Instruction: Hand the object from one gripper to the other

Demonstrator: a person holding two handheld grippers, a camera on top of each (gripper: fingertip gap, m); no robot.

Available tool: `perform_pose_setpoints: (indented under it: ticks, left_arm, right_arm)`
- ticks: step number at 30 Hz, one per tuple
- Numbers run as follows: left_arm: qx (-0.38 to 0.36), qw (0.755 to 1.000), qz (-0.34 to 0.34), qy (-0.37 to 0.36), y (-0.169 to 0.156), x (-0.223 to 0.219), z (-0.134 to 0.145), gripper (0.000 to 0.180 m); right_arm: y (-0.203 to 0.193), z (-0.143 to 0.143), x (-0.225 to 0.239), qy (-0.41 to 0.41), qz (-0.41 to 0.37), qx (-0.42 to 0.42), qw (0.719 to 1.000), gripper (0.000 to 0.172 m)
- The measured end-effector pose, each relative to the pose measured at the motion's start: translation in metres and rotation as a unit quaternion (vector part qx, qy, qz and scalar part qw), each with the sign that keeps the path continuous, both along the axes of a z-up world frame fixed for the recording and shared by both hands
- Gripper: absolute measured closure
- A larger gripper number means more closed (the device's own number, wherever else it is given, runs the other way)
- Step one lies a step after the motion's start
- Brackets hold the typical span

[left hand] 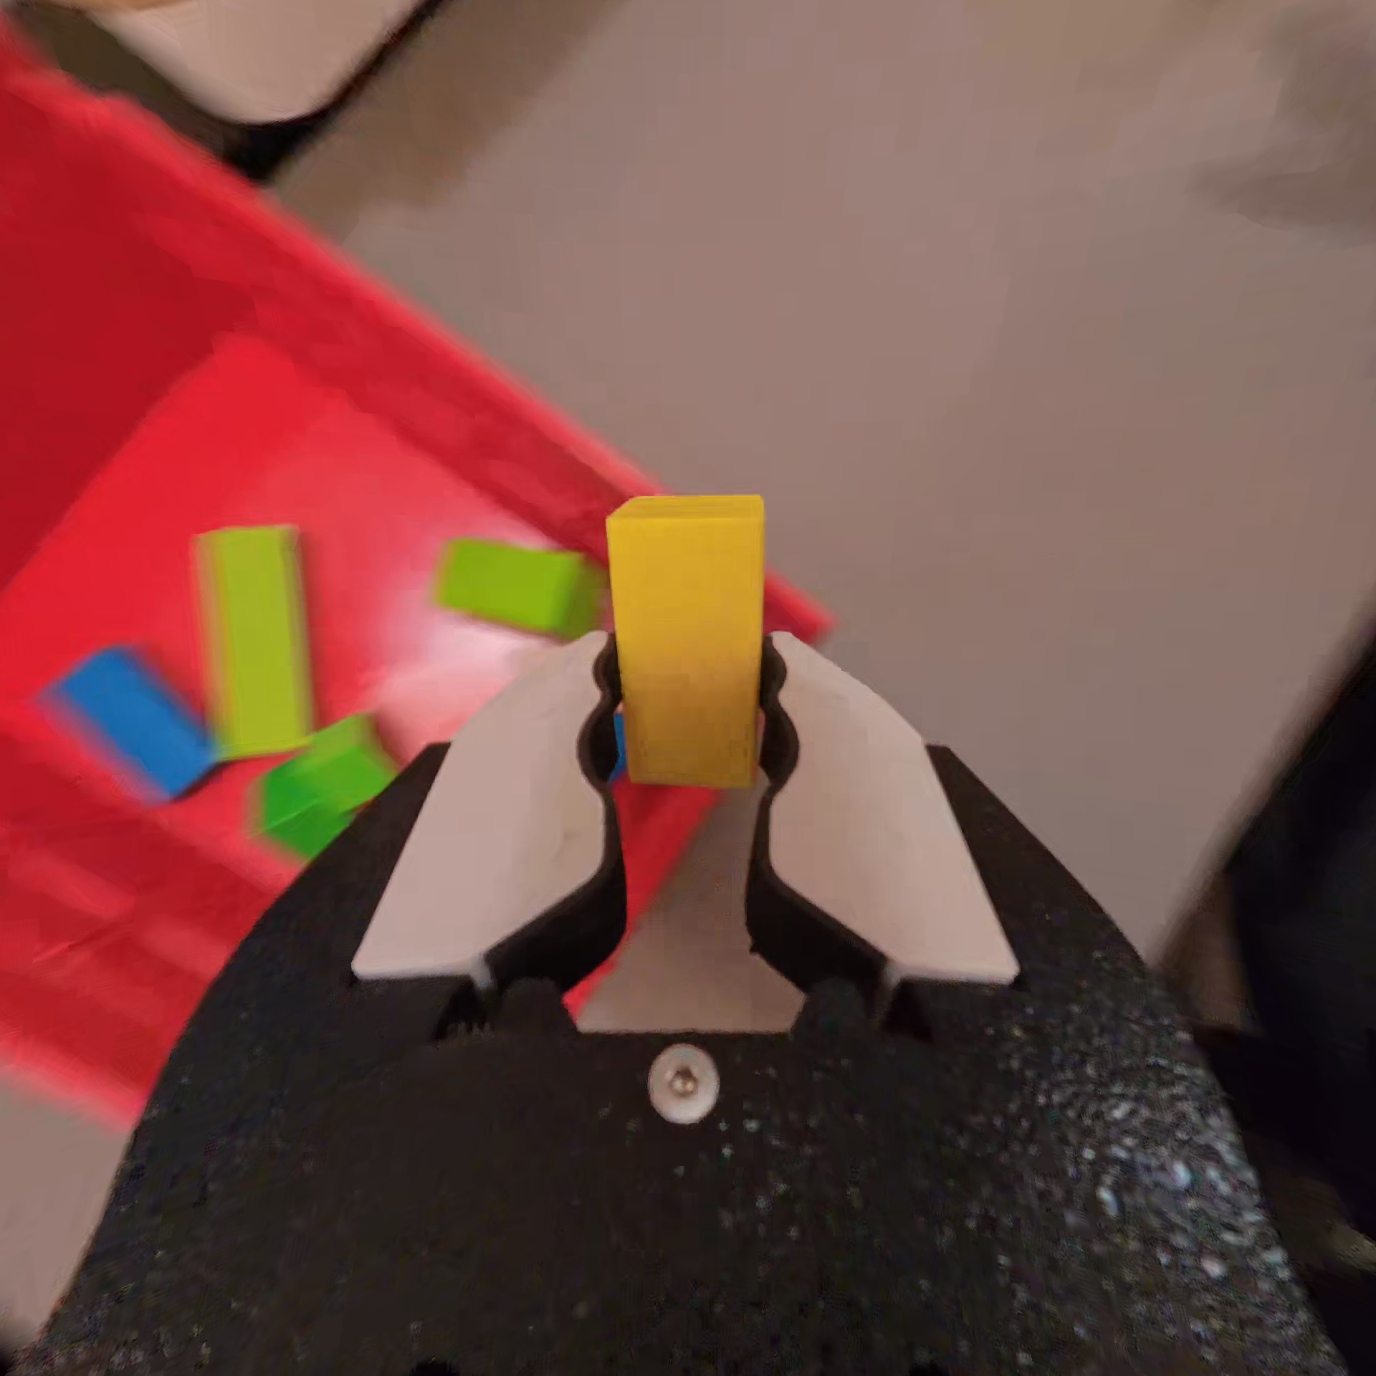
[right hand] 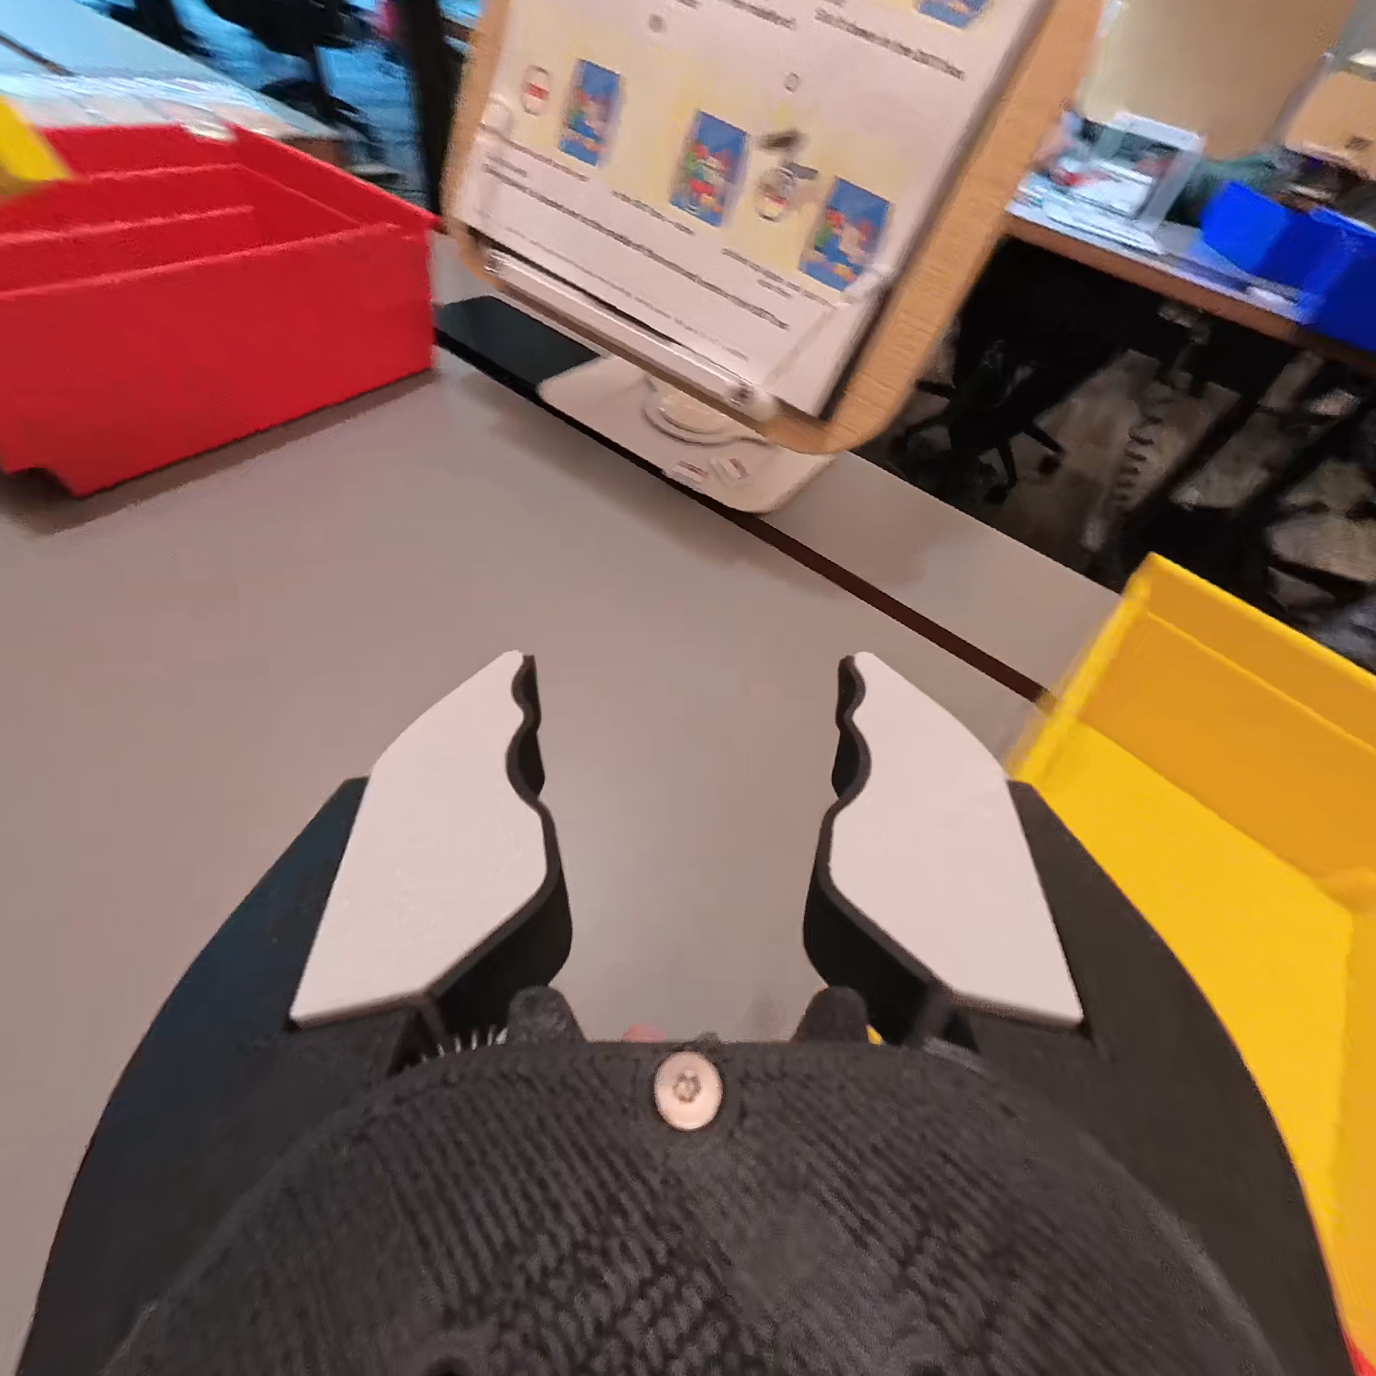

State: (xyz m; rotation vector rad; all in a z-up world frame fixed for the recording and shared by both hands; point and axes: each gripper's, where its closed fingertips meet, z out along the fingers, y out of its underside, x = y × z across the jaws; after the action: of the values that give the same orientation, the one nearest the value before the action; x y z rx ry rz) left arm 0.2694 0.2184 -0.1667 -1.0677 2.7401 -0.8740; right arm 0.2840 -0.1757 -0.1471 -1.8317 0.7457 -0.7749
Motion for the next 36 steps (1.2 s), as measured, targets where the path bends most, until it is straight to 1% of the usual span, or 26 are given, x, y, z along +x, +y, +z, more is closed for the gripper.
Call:
perform_pose_setpoints:
  ticks: [2,4,6,8,12,14,17,20,22,24,26,28,30,31,32,33,35,36]
  left_arm:
    - [-0.08,0.993,-0.063,0.053,-0.038,-0.036,0.016,0.146]
    - [-0.122,0.98,-0.132,0.089,-0.072,-0.07,0.022,0.146]
    - [-0.158,0.957,-0.205,0.128,-0.103,-0.103,0.024,0.146]
    - [-0.187,0.928,-0.273,0.171,-0.131,-0.131,0.026,0.146]
    - [-0.23,0.863,-0.363,0.264,-0.177,-0.169,0.03,0.146]
    - [-0.236,0.839,-0.387,0.301,-0.194,-0.177,0.03,0.146]
    - [-0.231,0.815,-0.41,0.338,-0.21,-0.185,0.03,0.146]
    - [-0.225,0.802,-0.422,0.358,-0.219,-0.189,0.033,0.146]
    - [-0.221,0.801,-0.423,0.362,-0.222,-0.19,0.034,0.146]
    - [-0.222,0.8,-0.421,0.366,-0.224,-0.19,0.033,0.146]
    - [-0.231,0.803,-0.412,0.363,-0.227,-0.188,0.032,0.146]
    - [-0.254,0.815,-0.39,0.344,-0.231,-0.179,0.031,0.146]
    - [-0.279,0.842,-0.35,0.301,-0.237,-0.163,0.031,0.141]
    - [-0.292,0.856,-0.33,0.272,-0.239,-0.154,0.032,0.134]
    - [-0.307,0.868,-0.309,0.237,-0.239,-0.146,0.035,0.133]
    - [-0.318,0.881,-0.289,0.199,-0.238,-0.137,0.036,0.137]
    - [-0.335,0.902,-0.247,0.117,-0.232,-0.12,0.039,0.139]
    - [-0.332,0.917,-0.212,0.069,-0.227,-0.107,0.036,0.142]
  right_arm:
    - [0.029,0.006,-0.019,0.002,0.096,0.029,0.995,0.087]
    - [0.062,0.021,-0.045,-0.014,0.202,0.069,0.977,0.085]
    - [0.093,0.036,-0.08,-0.048,0.305,0.09,0.947,0.083]
    - [0.117,0.044,-0.109,-0.082,0.371,0.083,0.921,0.084]
    - [0.159,0.041,-0.159,-0.101,0.466,0.049,0.877,0.086]
    - [0.173,0.034,-0.178,-0.103,0.502,0.03,0.858,0.086]
    - [0.185,0.023,-0.19,-0.111,0.521,-0.002,0.846,0.087]
    - [0.188,0.022,-0.197,-0.114,0.535,-0.002,0.837,0.094]
    - [0.186,0.022,-0.199,-0.116,0.542,0.003,0.832,0.106]
    - [0.184,0.022,-0.199,-0.122,0.545,0.001,0.83,0.134]
    - [0.181,0.02,-0.197,-0.127,0.546,-0.005,0.828,0.136]
    - [0.179,0.018,-0.19,-0.133,0.533,-0.023,0.835,0.136]
    - [0.172,0.019,-0.174,-0.138,0.498,-0.038,0.855,0.136]
    - [0.165,0.022,-0.163,-0.137,0.474,-0.04,0.869,0.136]
    - [0.155,0.027,-0.15,-0.135,0.444,-0.035,0.885,0.136]
    - [0.141,0.033,-0.133,-0.131,0.405,-0.025,0.904,0.136]
    - [0.1,0.043,-0.088,-0.121,0.283,-0.016,0.951,0.136]
    - [0.072,0.045,-0.065,-0.113,0.212,-0.014,0.971,0.136]
